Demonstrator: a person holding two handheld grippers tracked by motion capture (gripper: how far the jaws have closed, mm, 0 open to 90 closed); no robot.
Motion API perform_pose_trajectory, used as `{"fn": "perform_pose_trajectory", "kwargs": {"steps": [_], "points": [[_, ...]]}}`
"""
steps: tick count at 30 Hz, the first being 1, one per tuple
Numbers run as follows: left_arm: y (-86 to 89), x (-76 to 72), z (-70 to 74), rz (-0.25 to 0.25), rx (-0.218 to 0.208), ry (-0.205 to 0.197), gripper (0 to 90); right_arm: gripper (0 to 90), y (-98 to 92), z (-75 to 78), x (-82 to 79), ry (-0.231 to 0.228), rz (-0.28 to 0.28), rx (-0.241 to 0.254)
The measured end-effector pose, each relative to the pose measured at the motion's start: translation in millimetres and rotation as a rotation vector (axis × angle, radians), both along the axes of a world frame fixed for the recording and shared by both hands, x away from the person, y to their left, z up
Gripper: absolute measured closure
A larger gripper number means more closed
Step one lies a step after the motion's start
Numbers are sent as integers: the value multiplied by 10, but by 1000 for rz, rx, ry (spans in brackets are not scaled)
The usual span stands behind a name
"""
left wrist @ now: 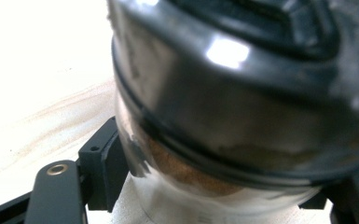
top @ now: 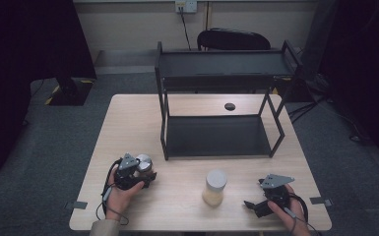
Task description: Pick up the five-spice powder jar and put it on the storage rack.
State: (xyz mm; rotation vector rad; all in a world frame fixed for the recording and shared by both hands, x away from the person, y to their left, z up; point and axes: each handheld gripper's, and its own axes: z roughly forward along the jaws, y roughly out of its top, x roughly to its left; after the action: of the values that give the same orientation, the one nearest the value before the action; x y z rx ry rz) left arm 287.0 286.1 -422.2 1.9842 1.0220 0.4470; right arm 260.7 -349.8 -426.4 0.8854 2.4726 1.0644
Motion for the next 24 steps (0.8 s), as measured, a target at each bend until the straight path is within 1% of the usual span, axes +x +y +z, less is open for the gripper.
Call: {"fn": "perform_pose_trajectory", "kwargs": {"steps": [1,6,10,14,17,21,24], "points": [[-3,15,32,-5,9,8,282,0,0,0,0,0,0,0],[12,30,62,-16,-17,32,290,0,0,0,0,0,0,0],[-3,37,97,-30,-19,36,291,0,0,0,0,0,0,0],[-51,79,182,-72,-22,43,292,0,0,0,0,0,0,0],[-82,99,211,-85,-24,47,292,0,0,-1,0,0,0,0],[-158,156,291,-123,-26,52,292,0,0,-1,0,0,0,0],[-200,174,323,-134,-24,53,293,0,0,-1,0,0,0,0]]}}
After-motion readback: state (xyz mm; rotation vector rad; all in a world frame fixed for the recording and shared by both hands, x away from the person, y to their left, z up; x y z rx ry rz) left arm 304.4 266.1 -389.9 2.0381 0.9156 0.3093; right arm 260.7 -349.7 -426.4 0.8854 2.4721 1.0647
